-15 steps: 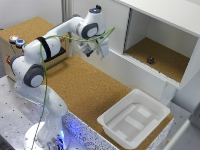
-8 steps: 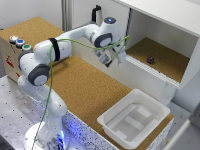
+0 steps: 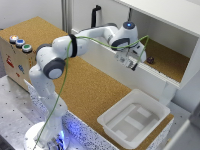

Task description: Grasp the purple block

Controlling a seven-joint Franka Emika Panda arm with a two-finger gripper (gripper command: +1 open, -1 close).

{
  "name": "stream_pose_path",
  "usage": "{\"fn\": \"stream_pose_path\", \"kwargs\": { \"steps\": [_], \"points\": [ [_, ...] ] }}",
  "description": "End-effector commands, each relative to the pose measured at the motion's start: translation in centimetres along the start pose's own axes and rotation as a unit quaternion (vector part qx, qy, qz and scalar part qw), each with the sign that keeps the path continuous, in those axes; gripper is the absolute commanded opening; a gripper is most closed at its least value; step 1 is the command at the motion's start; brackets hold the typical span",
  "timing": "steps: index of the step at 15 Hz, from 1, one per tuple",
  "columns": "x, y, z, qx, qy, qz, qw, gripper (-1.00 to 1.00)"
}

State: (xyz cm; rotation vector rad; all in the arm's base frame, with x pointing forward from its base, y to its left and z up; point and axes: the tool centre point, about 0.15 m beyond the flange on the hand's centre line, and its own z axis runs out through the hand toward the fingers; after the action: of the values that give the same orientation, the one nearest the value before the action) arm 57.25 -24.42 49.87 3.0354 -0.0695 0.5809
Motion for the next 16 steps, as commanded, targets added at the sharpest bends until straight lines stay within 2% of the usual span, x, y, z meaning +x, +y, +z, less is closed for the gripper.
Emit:
{"fn": "stream_pose_path", "kwargs": {
  "steps": [1,5,11,13,14,16],
  "points": [
    [6.7,2.1,3.7,0.014,-0.04,0.002,0.999,1.0],
    [7.8,1.5,5.8,0.013,-0.036,0.007,0.999,1.0],
    [9.9,1.1,6.6,-0.001,0.001,0.005,1.0,1.0],
    [10.4,1.2,7.3,-0.006,0.003,0.013,1.0,1.0],
    [10.6,1.4,7.7,-0.009,0.006,0.018,1.0,-1.0],
    [10.9,1.8,8.1,-0.016,0.011,0.022,1.0,-1.0]
  ]
}}
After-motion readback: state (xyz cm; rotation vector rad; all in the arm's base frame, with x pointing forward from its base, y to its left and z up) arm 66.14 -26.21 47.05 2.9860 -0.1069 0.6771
